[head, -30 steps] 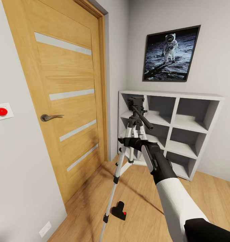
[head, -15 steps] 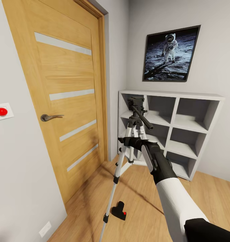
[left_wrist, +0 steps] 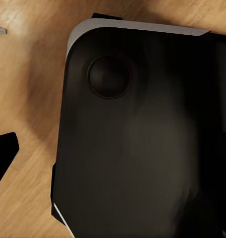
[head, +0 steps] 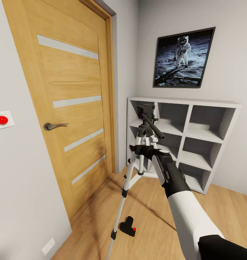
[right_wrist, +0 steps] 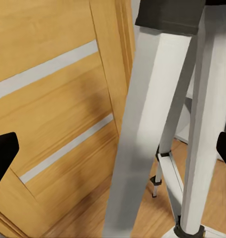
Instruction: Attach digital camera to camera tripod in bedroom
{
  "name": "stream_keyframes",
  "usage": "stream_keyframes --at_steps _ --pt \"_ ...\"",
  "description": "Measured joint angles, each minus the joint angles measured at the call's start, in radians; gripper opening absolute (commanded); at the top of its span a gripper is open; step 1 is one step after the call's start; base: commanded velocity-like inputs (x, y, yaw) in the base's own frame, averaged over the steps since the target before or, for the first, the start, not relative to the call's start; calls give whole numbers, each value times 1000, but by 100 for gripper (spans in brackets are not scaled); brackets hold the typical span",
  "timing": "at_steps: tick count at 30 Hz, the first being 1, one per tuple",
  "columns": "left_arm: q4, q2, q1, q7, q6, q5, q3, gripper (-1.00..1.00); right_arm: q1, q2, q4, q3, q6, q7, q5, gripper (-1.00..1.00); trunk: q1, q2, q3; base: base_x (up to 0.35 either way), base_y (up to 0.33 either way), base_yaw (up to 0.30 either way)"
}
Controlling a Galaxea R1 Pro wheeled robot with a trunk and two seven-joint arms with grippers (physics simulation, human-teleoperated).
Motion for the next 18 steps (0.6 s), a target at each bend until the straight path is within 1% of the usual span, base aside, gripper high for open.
stream_keyframes --at_steps 18 --pt "0 1 0 0 0 0 0 100 0 0 2 3 0 -10 2 100 0 0 0 0 0 0"
